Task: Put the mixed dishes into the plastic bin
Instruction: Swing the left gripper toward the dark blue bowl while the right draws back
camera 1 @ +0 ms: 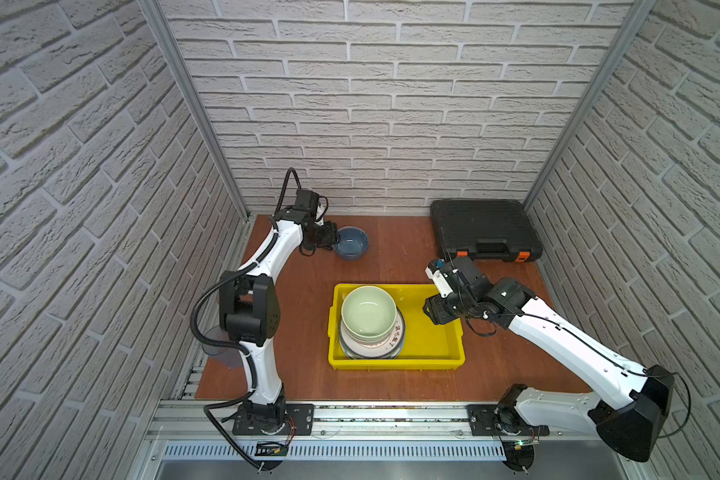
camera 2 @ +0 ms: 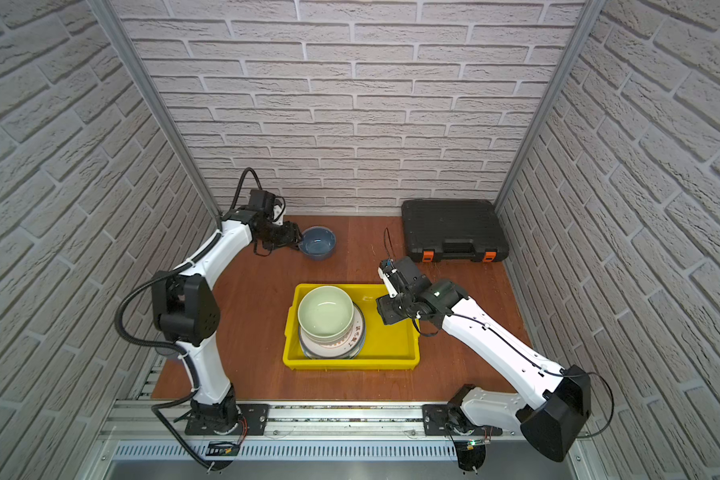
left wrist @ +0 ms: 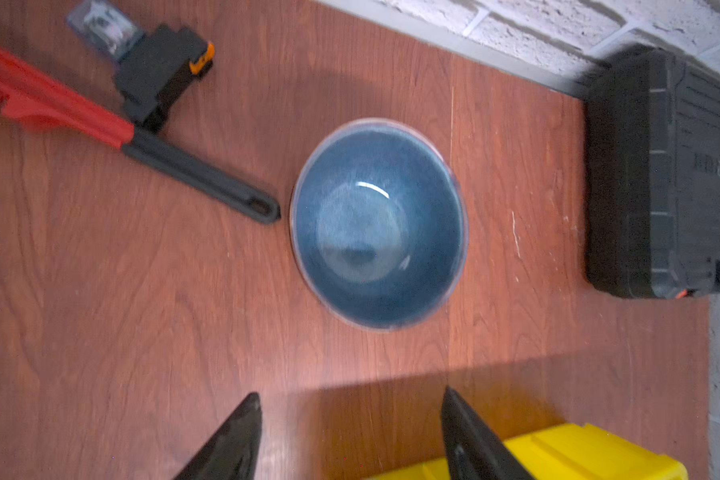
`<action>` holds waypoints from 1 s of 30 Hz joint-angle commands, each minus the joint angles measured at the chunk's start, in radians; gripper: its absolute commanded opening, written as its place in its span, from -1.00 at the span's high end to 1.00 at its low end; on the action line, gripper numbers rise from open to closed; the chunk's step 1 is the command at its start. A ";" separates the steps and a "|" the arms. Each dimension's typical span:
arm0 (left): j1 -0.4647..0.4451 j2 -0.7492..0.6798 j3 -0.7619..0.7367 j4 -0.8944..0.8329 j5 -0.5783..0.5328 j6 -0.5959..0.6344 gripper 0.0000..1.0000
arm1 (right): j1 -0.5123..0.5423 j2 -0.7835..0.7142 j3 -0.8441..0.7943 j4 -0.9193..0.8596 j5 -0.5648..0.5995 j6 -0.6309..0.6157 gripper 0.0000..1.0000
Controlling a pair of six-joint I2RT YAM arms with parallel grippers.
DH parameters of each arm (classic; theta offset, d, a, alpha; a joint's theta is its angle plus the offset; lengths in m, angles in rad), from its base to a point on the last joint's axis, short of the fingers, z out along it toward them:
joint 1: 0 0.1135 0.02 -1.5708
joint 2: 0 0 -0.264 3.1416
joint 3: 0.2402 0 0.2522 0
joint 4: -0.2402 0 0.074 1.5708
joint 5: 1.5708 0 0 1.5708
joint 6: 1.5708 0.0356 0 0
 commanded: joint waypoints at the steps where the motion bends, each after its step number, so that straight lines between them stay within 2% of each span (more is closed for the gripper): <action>1: 0.007 0.087 0.132 -0.123 -0.009 0.050 -0.36 | -0.005 -0.037 -0.032 0.031 0.002 -0.027 -0.25; 5: 0.009 0.194 0.257 -0.178 -0.041 0.054 -0.34 | -0.006 -0.073 -0.062 0.046 -0.015 -0.045 -0.30; 15: 0.013 0.423 0.568 -0.322 -0.098 0.093 -0.27 | -0.006 -0.168 -0.156 0.122 -0.145 -0.068 -0.39; 23: 0.013 0.479 0.576 -0.317 -0.100 0.114 -0.16 | -0.004 -0.263 -0.209 0.135 -0.203 -0.074 -0.46; 30: 0.012 0.507 0.568 -0.298 -0.077 0.105 0.13 | -0.005 -0.284 -0.220 0.144 -0.196 -0.062 -0.48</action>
